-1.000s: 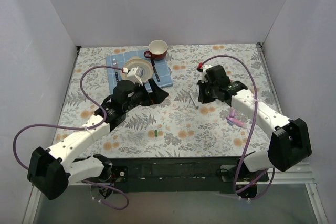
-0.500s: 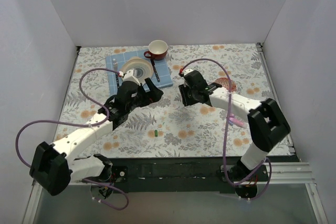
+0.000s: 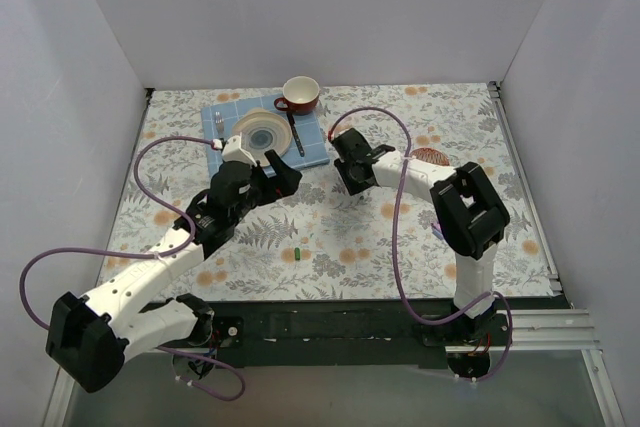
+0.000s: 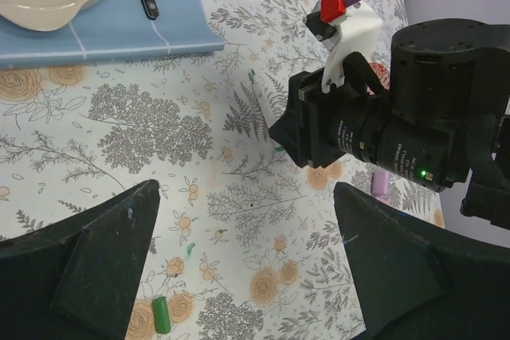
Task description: Insert the pens into the pen caps
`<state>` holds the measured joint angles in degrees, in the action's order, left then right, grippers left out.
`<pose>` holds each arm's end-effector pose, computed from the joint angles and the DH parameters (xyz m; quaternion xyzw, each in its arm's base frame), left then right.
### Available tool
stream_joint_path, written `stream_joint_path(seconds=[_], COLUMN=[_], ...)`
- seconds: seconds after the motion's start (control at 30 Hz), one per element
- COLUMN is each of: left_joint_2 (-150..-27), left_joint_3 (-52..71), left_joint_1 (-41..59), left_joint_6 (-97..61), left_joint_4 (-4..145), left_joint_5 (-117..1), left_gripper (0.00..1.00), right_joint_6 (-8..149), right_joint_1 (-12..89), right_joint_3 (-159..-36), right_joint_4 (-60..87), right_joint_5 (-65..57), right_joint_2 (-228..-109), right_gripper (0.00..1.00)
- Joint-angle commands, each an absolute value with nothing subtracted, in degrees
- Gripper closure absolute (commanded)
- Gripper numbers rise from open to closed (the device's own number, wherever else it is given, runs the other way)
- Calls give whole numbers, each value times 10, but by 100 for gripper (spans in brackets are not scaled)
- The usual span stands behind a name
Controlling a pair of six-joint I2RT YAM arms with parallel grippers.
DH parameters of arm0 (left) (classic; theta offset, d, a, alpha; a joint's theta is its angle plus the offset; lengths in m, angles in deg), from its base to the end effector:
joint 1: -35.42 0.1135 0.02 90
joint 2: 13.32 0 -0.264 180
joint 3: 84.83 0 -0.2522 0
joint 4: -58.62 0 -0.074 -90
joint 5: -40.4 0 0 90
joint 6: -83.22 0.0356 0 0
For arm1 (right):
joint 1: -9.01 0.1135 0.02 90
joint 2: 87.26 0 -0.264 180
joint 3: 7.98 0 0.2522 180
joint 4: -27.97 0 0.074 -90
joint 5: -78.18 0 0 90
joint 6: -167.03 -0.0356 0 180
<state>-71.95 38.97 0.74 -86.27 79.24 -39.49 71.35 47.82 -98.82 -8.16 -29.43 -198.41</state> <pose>0.1967 -0.1285 0.2855 -0.3616 0.7496 -0.4213 0.3603 0.3274 0.2495 0.1822 -0.2274 0.9195 -0.0276 0.3195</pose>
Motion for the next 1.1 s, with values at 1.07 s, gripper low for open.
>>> stream_joint_path(seconds=[1.07], left_joint_2=[-959], left_joint_3=[426], left_joint_1=[6], left_joint_6=[-1017], left_joint_4=[573], left_joint_5=[-495], left_gripper=[21], right_joint_6=[638], right_joint_1=[515], right_joint_3=[-714], right_joint_4=[64], right_joint_5=[-182], right_joint_2=[-1787], right_gripper=[99])
